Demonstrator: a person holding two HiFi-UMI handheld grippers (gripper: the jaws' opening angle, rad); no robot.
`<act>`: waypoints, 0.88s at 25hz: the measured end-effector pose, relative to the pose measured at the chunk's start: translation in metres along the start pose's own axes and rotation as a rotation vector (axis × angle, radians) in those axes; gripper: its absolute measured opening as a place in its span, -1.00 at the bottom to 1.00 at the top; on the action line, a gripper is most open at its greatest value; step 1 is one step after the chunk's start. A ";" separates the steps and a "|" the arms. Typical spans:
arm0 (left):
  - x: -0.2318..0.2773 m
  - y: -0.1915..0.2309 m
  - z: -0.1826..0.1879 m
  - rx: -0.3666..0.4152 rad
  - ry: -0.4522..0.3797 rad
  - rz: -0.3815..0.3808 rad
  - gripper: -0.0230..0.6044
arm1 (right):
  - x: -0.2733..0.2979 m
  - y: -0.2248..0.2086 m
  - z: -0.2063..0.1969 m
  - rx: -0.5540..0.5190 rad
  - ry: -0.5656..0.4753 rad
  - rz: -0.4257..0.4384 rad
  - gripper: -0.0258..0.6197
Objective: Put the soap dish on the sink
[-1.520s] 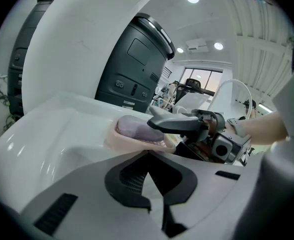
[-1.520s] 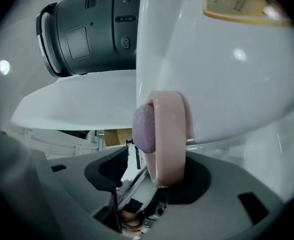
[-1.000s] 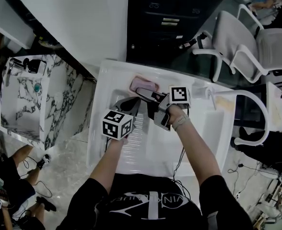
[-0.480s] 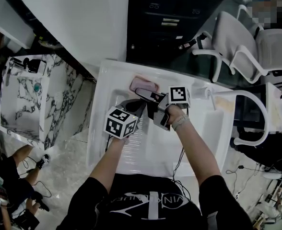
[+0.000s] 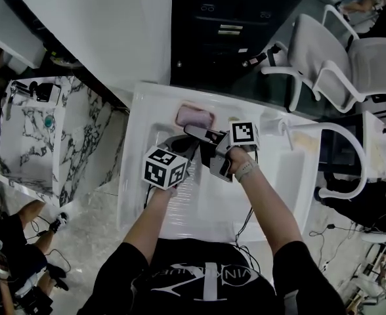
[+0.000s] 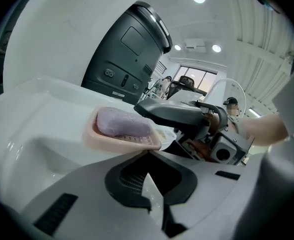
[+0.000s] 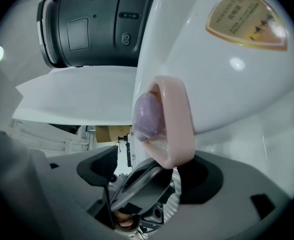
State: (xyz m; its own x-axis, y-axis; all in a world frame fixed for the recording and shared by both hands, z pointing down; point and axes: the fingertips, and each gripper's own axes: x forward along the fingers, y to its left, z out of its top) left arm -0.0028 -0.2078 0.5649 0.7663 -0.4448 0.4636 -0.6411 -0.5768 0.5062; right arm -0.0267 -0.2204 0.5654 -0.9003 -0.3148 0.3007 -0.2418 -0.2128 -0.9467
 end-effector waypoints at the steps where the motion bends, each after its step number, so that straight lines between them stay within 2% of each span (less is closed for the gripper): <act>1: 0.001 0.000 0.000 -0.004 -0.003 -0.001 -0.88 | -0.001 0.000 -0.001 -0.004 0.001 0.007 0.14; 6: 0.000 0.005 0.005 -0.051 -0.036 0.005 -0.88 | -0.007 0.004 -0.006 -0.019 0.009 0.068 0.13; 9: 0.000 0.007 0.008 -0.059 -0.046 0.009 -0.88 | -0.010 0.004 -0.008 -0.013 0.005 0.075 0.13; 22: -0.011 0.014 0.013 -0.052 -0.064 0.038 -0.88 | -0.021 0.004 -0.017 -0.027 -0.015 0.105 0.13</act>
State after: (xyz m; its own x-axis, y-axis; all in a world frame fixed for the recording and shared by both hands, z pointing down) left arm -0.0192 -0.2202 0.5571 0.7413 -0.5095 0.4369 -0.6700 -0.5228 0.5271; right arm -0.0152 -0.1992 0.5534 -0.9156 -0.3482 0.2009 -0.1561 -0.1525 -0.9759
